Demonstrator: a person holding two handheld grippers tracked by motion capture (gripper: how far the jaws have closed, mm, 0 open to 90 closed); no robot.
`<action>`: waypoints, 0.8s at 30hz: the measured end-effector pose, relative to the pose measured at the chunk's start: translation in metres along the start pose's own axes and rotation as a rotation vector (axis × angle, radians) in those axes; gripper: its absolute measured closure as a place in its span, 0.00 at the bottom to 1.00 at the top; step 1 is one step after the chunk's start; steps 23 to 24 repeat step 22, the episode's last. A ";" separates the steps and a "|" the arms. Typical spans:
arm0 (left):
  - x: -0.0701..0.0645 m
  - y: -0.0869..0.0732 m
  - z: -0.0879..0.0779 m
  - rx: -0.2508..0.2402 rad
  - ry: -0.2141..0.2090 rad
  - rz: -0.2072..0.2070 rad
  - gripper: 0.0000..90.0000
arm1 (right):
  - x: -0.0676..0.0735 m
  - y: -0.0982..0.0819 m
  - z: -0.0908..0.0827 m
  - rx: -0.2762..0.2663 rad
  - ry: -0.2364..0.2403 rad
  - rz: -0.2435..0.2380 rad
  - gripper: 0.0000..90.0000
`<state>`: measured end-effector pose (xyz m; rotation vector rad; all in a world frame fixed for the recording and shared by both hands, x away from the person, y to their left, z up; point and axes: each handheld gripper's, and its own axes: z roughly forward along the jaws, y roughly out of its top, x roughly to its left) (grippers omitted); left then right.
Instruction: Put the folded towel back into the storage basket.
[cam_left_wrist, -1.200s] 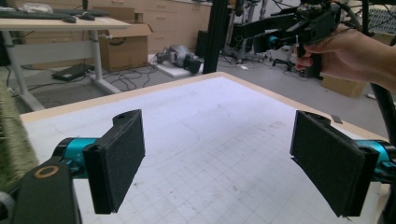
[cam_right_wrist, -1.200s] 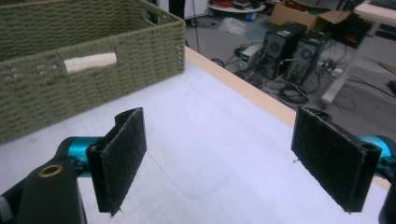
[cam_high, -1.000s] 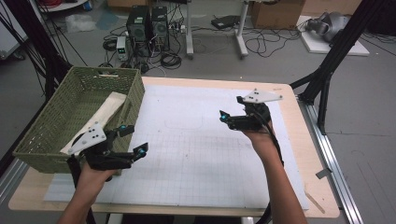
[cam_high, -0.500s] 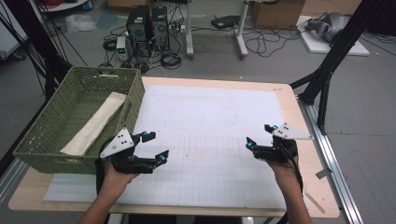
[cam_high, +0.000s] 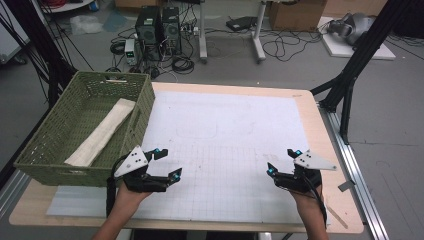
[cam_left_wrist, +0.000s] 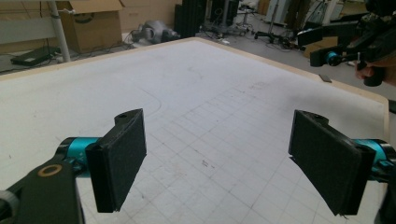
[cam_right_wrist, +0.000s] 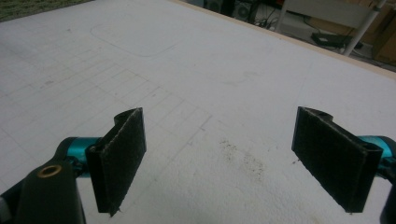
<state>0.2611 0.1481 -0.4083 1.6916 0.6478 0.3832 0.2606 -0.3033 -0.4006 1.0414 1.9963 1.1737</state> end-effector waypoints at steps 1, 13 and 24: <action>-0.001 -0.001 0.001 0.002 -0.002 0.000 0.21 | 0.000 0.000 0.000 0.001 -0.003 -0.003 0.18; -0.002 -0.010 0.007 0.036 -0.008 0.009 0.21 | -0.002 -0.005 0.000 0.009 -0.008 0.005 0.18; -0.001 -0.013 0.009 0.049 -0.007 0.005 0.22 | -0.003 -0.004 0.000 0.002 -0.005 -0.001 0.18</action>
